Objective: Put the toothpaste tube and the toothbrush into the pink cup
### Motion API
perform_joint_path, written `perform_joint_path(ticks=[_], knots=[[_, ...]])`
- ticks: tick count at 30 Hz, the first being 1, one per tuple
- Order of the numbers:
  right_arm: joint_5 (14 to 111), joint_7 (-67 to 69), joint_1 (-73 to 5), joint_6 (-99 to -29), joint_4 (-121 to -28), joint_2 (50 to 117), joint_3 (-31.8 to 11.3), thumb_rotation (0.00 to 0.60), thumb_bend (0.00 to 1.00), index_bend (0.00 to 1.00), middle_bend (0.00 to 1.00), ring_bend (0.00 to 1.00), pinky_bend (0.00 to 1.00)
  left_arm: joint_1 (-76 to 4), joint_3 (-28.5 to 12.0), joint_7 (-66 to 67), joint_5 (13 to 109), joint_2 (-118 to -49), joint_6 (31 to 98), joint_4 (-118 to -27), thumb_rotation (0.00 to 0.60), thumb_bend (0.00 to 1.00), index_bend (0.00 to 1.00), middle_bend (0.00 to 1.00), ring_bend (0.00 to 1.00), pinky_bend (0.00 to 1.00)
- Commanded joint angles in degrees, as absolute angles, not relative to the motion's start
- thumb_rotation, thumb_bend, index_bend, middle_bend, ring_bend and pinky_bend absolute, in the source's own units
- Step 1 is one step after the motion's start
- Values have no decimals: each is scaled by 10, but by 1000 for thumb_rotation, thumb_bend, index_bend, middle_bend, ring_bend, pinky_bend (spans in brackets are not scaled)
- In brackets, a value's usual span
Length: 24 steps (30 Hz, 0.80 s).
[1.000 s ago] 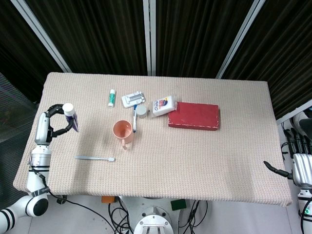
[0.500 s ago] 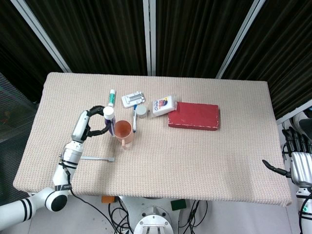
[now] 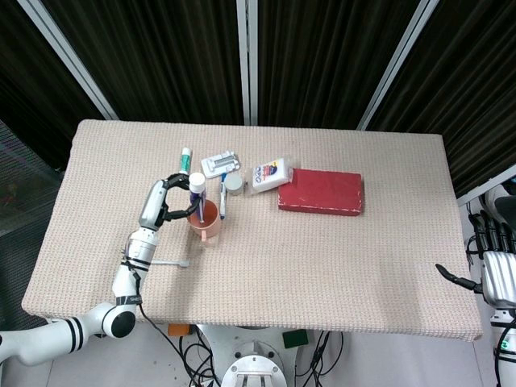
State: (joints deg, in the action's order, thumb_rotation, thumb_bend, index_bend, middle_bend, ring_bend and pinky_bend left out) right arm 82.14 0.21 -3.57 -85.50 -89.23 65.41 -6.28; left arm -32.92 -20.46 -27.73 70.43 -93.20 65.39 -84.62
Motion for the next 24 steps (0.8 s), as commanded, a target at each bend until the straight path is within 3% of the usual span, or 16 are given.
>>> perform_joint_path(ticks=[1, 13, 24], knots=[[821, 2, -36, -854, -892, 654, -63, 396, 247, 0, 0, 0, 0, -332, -204, -281, 700, -938, 648, -835, 600, 376, 646, 586, 299, 380], [812, -7, -38, -860, -862, 675, -71, 395, 253, 0, 0, 0, 0, -331, -179, -325, 719, -969, 640, -774, 600, 354, 658, 503, 312, 384], [812, -4, -39, -856, -864, 675, -70, 399, 301, 0, 0, 0, 0, -323, -158, -345, 749, -985, 657, -732, 600, 352, 683, 395, 235, 329]])
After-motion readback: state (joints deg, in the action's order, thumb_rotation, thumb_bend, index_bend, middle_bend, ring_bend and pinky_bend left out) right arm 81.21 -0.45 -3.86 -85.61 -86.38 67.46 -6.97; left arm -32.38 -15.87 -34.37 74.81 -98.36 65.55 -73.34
